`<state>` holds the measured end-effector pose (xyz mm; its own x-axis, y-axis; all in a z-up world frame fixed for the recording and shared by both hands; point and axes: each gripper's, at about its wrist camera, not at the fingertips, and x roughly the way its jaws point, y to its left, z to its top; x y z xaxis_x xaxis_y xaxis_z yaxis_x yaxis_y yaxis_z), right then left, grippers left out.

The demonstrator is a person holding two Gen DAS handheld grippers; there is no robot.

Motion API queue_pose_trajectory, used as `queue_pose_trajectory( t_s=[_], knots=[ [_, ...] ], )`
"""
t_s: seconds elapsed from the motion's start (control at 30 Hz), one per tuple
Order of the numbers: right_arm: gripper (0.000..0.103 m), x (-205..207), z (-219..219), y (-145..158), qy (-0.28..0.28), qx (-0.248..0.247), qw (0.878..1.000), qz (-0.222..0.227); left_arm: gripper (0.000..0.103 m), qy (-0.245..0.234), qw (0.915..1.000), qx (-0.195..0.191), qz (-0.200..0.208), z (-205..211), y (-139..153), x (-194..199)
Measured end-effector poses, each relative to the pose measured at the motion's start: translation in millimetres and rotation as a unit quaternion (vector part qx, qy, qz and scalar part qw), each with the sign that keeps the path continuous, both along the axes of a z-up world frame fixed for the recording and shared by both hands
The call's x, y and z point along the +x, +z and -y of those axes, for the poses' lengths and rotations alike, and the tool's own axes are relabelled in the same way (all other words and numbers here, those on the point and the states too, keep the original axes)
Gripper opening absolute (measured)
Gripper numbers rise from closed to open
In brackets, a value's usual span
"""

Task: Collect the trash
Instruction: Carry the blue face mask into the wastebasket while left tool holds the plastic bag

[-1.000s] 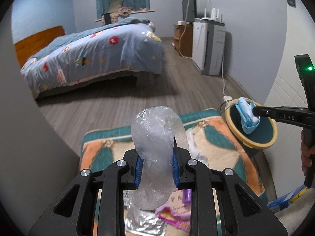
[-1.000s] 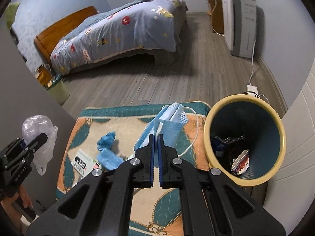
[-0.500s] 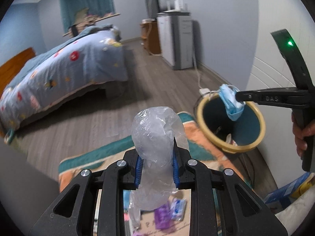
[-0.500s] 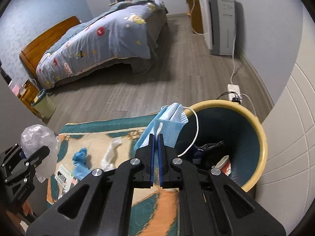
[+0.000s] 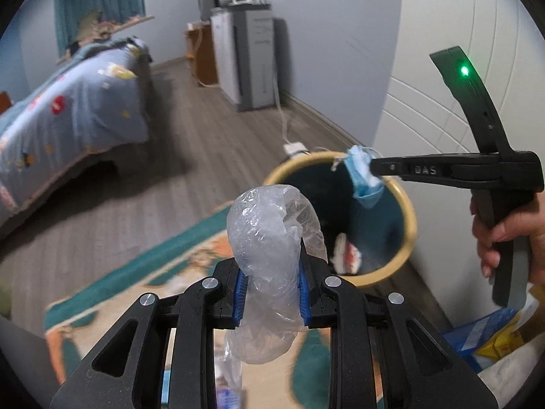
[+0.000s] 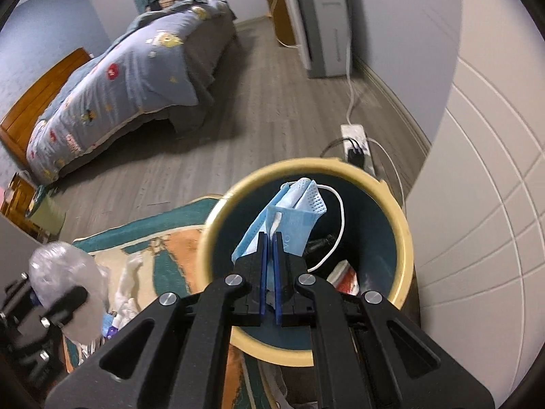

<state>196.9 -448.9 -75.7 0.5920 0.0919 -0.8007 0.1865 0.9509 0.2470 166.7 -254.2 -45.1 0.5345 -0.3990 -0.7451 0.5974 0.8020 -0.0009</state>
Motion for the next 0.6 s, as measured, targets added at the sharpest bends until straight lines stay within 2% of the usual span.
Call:
queue_pose_trajectory(
  t_s=[0.1,0.27,0.43,0.5,0.57,0.6],
  knots=[
    [0.003,-1.4,5.1,-9.6,-0.009,0.007,1.000,-0.013,0.026,-0.015,0.9997,-0.006,-0.021,14.6,-13.5,2.4],
    [0.003,-3.7,16.5,-15.7,-0.026,0.007,0.999,-0.022,0.026,-0.038,0.9984,0.006,-0.041,37.1,-36.9,-0.6],
    [0.003,-5.2,23.9,-15.9,-0.045,0.015,0.999,-0.018,0.026,-0.033,0.9980,0.013,-0.052,51.2,-48.5,12.5],
    [0.003,-7.1,24.3,-11.1,-0.052,0.004,0.999,-0.007,0.032,-0.033,0.9983,0.004,-0.048,55.7,-46.6,20.1],
    [0.004,-8.7,25.7,-6.8,-0.060,-0.002,0.998,0.004,0.050,-0.035,0.9985,-0.007,-0.040,58.4,-41.5,24.5],
    [0.006,-9.1,28.1,-5.9,-0.064,-0.001,0.998,0.007,0.055,-0.033,0.9988,-0.012,-0.033,58.5,-38.6,25.3]
  ],
)
